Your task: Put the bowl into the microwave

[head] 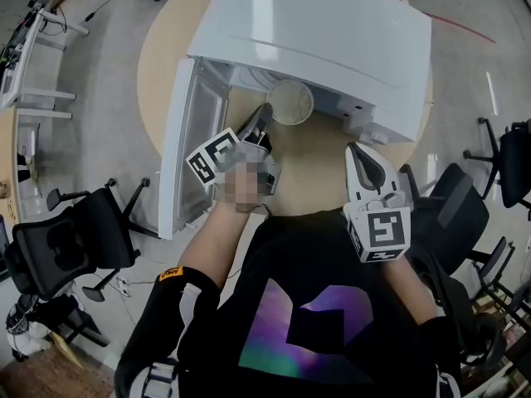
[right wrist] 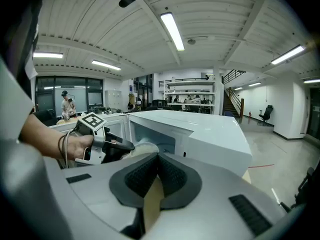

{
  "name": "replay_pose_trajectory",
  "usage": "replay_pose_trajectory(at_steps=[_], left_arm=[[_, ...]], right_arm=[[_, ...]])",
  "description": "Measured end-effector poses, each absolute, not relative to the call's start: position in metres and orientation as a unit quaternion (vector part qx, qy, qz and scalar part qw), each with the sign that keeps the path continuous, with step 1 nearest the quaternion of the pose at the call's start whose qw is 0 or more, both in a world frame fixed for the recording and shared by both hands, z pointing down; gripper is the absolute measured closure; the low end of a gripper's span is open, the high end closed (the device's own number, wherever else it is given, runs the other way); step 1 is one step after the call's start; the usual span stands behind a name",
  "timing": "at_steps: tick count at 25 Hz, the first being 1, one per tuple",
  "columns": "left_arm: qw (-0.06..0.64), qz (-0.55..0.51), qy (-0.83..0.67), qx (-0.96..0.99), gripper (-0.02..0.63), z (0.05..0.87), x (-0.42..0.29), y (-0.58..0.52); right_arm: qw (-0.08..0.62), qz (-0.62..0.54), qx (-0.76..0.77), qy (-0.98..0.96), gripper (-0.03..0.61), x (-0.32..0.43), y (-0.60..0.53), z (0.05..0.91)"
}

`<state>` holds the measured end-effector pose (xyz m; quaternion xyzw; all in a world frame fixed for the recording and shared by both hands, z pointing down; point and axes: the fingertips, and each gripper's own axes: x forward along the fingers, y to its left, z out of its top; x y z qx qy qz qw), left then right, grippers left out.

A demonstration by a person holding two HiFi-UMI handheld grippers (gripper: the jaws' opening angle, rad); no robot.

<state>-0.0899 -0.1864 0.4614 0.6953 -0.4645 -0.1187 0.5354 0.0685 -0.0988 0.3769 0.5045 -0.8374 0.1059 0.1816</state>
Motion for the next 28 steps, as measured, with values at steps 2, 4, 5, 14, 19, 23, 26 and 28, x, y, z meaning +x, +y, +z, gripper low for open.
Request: replay_pose_trajectory(at_steps=[2, 4, 5, 14, 19, 23, 26, 28], left_arm=[[0.534, -0.119, -0.468, 0.694, 0.537, 0.461, -0.091, -0.192], [0.534, -0.119, -0.471, 0.692, 0.537, 0.461, -0.092, -0.198], [0.533, -0.119, -0.474, 0.691, 0.535, 0.461, -0.092, -0.201], [0.532, -0.141, -0.485, 0.680, 0.537, 0.463, -0.094, -0.240], [0.539, -0.159, -0.487, 0.668, 0.536, 0.468, -0.094, -0.259], [0.551, -0.171, -0.486, 0.657, 0.537, 0.474, -0.094, -0.269], [0.555, -0.180, -0.485, 0.651, 0.535, 0.477, -0.092, -0.277], [0.555, -0.184, -0.483, 0.652, 0.535, 0.477, -0.090, -0.283]], right_arm=[[0.182, 0.102, 0.499, -0.841, 0.563, 0.065, -0.104, 0.378], [0.183, 0.098, 0.492, -0.846, 0.563, 0.059, -0.111, 0.379], [0.182, 0.097, 0.488, -0.848, 0.563, 0.056, -0.114, 0.378], [0.183, 0.090, 0.463, -0.863, 0.563, 0.038, -0.130, 0.376], [0.188, 0.091, 0.458, -0.864, 0.563, 0.036, -0.133, 0.378], [0.195, 0.092, 0.457, -0.863, 0.563, 0.036, -0.135, 0.379], [0.199, 0.096, 0.458, -0.861, 0.563, 0.037, -0.136, 0.382], [0.201, 0.096, 0.459, -0.860, 0.563, 0.038, -0.136, 0.383]])
